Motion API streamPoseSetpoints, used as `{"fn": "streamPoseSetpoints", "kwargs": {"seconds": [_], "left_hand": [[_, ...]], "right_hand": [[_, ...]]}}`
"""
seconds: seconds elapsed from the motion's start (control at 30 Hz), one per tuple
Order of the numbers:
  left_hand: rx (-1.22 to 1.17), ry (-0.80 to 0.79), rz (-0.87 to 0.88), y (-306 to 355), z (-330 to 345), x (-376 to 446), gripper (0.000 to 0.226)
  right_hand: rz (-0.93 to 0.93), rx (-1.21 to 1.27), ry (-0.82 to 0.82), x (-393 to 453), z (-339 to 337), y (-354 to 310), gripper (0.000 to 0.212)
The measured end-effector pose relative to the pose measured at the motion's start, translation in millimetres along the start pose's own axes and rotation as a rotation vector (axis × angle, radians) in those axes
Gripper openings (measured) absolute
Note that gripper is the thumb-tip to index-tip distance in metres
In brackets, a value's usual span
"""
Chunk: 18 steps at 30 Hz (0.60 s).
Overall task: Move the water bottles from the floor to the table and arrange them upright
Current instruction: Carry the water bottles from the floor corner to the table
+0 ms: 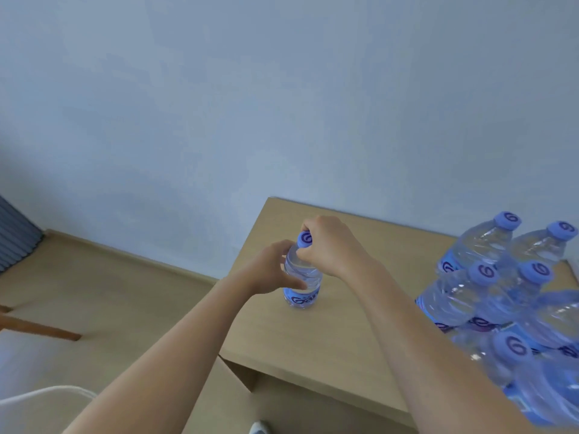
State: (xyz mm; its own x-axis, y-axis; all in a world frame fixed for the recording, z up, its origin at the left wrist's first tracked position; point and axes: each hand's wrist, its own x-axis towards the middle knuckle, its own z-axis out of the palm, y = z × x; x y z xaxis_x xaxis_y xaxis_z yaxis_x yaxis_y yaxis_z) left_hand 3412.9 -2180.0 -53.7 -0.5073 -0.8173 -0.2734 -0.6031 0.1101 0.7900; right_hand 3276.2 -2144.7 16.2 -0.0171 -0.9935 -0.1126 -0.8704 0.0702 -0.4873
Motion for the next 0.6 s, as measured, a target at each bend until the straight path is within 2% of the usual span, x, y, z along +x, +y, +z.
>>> {"fn": "streamPoseSetpoints", "kwargs": {"seconds": [0.2, 0.4, 0.5, 0.6], "left_hand": [[0.044, 0.008, 0.035, -13.8, -32.0, 31.5, 0.049], [0.086, 0.068, 0.023, -21.0, -53.6, 66.3, 0.057], [0.062, 0.077, 0.013, -21.8, -67.7, 81.8, 0.045], [0.043, 0.09, 0.015, -22.8, -80.7, 98.1, 0.043]], "right_hand": [[0.023, 0.008, 0.018, 45.0, 4.2, -12.5, 0.014], [0.006, 0.006, 0.038, 89.4, 3.4, -12.1, 0.011], [-0.024, -0.032, 0.056, 114.4, 2.3, -15.0, 0.012], [-0.035, -0.032, 0.067, 137.9, 1.9, -18.0, 0.01]]}}
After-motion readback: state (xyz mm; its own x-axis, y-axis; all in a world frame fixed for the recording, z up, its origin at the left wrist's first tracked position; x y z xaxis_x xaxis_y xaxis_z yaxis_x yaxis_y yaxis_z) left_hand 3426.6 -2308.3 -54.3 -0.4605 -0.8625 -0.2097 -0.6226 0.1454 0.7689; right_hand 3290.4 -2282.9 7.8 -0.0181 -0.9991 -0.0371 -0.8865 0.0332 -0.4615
